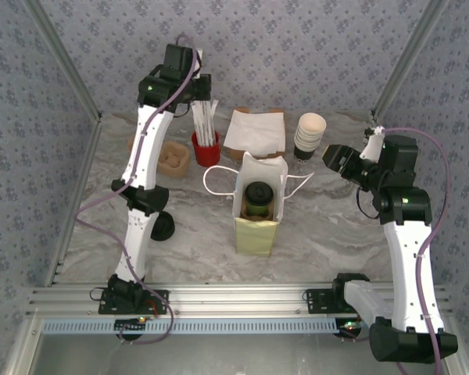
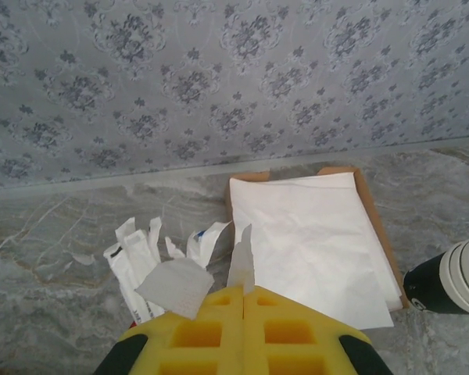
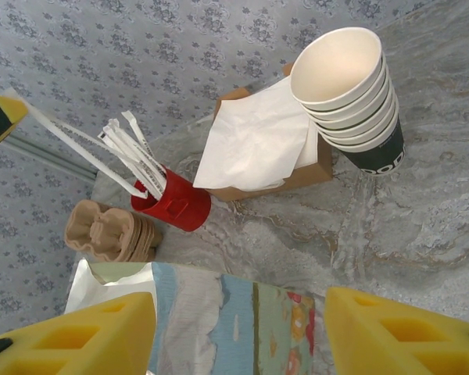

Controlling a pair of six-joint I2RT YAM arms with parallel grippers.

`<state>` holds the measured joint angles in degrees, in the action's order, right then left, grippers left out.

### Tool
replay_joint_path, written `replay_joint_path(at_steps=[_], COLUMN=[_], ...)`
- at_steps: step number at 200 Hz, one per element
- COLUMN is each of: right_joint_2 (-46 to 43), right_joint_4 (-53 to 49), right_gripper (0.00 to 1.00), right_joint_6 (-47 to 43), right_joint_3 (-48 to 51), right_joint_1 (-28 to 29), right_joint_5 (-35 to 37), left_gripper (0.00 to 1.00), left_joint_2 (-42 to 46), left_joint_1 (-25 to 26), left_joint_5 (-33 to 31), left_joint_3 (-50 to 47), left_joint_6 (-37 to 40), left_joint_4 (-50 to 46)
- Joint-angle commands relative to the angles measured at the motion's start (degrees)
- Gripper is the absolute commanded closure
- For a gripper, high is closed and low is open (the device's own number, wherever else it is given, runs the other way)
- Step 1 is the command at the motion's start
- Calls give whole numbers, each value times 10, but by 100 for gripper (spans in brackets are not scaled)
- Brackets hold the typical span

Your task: Pack the takeout coffee

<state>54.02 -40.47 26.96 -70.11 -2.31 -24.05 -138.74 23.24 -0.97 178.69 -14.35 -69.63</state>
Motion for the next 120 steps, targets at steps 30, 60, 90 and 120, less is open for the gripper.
replay_joint_path(at_steps=[30, 60, 90, 120], right_joint_2=[-11, -10, -10, -9], right_joint_4=[0, 0, 2, 5], right_gripper=[38, 38, 38, 38], right_joint_6=[-3, -3, -4, -2], right_joint_3=[6, 7, 10, 13], right_joint_1=[2, 2, 2, 2], right_joint_5=[-9, -9, -9, -11], left_gripper=[98, 98, 98, 98], left_joint_2=[-53, -63, -69, -76], left_joint_1=[-6, -6, -7, -9], left_joint_5=[-8, -8, -13, -16], left_joint_3=[36, 36, 36, 36], left_joint_6=[5, 4, 5, 5], left_joint_4=[-55, -50, -55, -61])
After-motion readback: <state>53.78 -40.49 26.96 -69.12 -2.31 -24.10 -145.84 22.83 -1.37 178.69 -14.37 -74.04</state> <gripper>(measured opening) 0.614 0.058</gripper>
